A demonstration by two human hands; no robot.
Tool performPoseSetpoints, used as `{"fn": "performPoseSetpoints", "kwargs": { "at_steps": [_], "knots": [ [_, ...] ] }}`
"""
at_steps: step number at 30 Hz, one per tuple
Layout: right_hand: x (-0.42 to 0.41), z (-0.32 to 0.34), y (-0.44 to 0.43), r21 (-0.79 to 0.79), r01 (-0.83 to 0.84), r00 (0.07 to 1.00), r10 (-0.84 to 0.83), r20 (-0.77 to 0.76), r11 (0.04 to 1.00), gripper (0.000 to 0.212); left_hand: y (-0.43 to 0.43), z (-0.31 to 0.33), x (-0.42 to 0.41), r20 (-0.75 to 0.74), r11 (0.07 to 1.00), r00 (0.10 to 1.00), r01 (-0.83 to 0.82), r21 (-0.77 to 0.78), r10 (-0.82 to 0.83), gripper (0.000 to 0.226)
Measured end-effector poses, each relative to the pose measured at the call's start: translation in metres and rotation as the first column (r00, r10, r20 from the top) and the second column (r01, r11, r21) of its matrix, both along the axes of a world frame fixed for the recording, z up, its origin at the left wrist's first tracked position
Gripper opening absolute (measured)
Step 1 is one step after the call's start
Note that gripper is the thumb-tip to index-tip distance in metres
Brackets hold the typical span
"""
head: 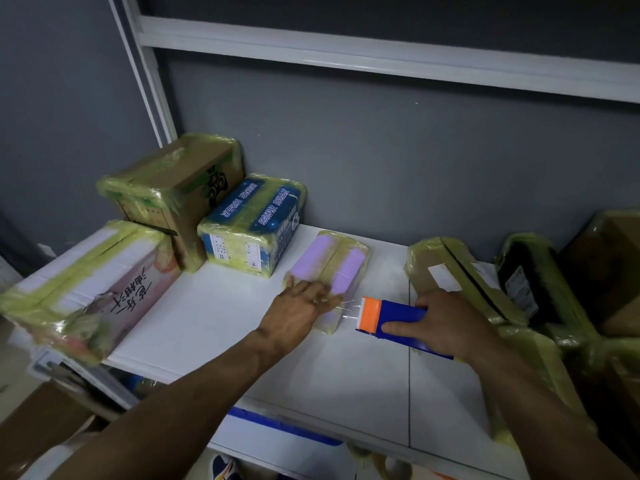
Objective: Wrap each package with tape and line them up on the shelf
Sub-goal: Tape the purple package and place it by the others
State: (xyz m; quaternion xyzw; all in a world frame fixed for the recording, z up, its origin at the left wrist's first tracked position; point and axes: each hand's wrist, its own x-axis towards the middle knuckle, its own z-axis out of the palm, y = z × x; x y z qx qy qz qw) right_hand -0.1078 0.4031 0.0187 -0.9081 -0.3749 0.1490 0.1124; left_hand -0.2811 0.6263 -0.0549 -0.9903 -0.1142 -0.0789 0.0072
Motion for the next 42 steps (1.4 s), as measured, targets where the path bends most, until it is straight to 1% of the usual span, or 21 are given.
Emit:
{"fn": "performPoseSetpoints", "kwargs": {
  "at_steps": [2, 4, 5, 6, 9, 11, 14, 18, 21, 23, 26, 28, 30, 32, 34, 38, 42],
  "knots": [
    [0.0, 0.001, 0.001, -0.006, 0.002, 1.0, -0.002, 0.0, 1.0, 0.068, -0.002, -0.002, 0.0, 0.005, 1.0, 1.0, -0.005, 0.013, 0.005, 0.066],
    [0.001, 0.0, 0.002, -0.014, 0.002, 1.0, -0.002, 0.006, 1.0, 0.068, -0.004, -0.004, -0.002, 0.094, 0.999, 0.996, 0.008, -0.032, -0.005, 0.05],
    [0.001, -0.001, 0.003, -0.016, 0.002, 1.0, -0.002, 0.011, 1.0, 0.068, -0.006, -0.004, -0.003, 0.161, 0.996, 0.987, 0.007, -0.094, 0.008, 0.041],
    [0.001, -0.001, 0.003, -0.015, 0.004, 1.0, -0.004, 0.012, 1.0, 0.067, -0.008, -0.005, -0.003, 0.219, 0.985, 0.975, -0.006, -0.171, 0.044, 0.037],
    [0.0, -0.004, 0.006, -0.016, 0.012, 1.0, -0.012, 0.01, 1.0, 0.065, -0.014, -0.005, 0.004, 0.317, 0.935, 0.932, -0.054, -0.351, 0.173, 0.032],
    [-0.001, -0.006, 0.008, -0.018, 0.018, 1.0, -0.018, 0.014, 1.0, 0.063, -0.016, -0.004, 0.009, 0.358, 0.907, 0.906, -0.064, -0.416, 0.228, 0.027],
    [-0.001, -0.014, 0.01, -0.014, 0.029, 1.0, -0.029, 0.006, 0.999, 0.064, -0.018, -0.009, 0.01, 0.398, 0.886, 0.879, -0.055, -0.461, 0.262, 0.025],
    [-0.005, -0.027, 0.016, -0.032, 0.056, 0.998, -0.056, 0.008, 0.998, 0.064, -0.018, -0.018, 0.009, 0.46, 0.875, 0.838, -0.041, -0.483, 0.293, 0.031],
    [-0.008, -0.038, 0.022, -0.048, 0.07, 0.997, -0.068, 0.033, 0.996, 0.065, -0.021, -0.023, 0.011, 0.506, 0.91, 0.826, -0.021, -0.414, 0.249, 0.036],
    [-0.008, -0.045, 0.025, -0.048, 0.075, 0.997, -0.073, 0.038, 0.996, 0.066, -0.025, -0.027, 0.011, 0.519, 0.919, 0.813, -0.048, -0.392, 0.264, 0.041],
    [-0.007, -0.054, 0.027, -0.042, 0.089, 0.996, -0.088, 0.019, 0.995, 0.068, -0.022, -0.035, 0.013, 0.492, 0.876, 0.817, -0.031, -0.481, 0.299, 0.042],
    [-0.009, -0.059, 0.029, -0.031, 0.087, 0.996, -0.087, 0.012, 0.996, 0.066, -0.014, -0.039, 0.013, 0.51, 0.876, 0.828, 0.049, -0.48, 0.233, 0.038],
    [-0.012, -0.062, 0.031, -0.018, 0.08, 0.997, -0.08, 0.017, 0.997, 0.065, -0.006, -0.042, 0.014, 0.574, 0.906, 0.804, 0.114, -0.407, 0.156, 0.033],
    [-0.016, -0.064, 0.033, -0.011, 0.085, 0.996, -0.085, 0.024, 0.996, 0.066, -0.003, -0.044, 0.014, 0.614, 0.919, 0.777, 0.13, -0.373, 0.14, 0.034],
    [-0.02, -0.066, 0.035, -0.007, 0.089, 0.995, -0.089, 0.047, 0.996, 0.066, -0.001, -0.049, 0.013, 0.639, 0.915, 0.753, 0.129, -0.381, 0.159, 0.037],
    [-0.025, -0.066, 0.038, -0.017, 0.096, 0.989, -0.093, 0.111, 0.995, 0.067, 0.0, -0.053, 0.014, 0.596, 0.888, 0.779, 0.12, -0.443, 0.192, 0.037],
    [-0.03, -0.06, 0.038, -0.014, 0.104, 0.984, -0.101, 0.145, 0.994, 0.067, 0.001, -0.054, 0.012, 0.596, 0.881, 0.78, 0.131, -0.455, 0.192, 0.042]
  ]
}}
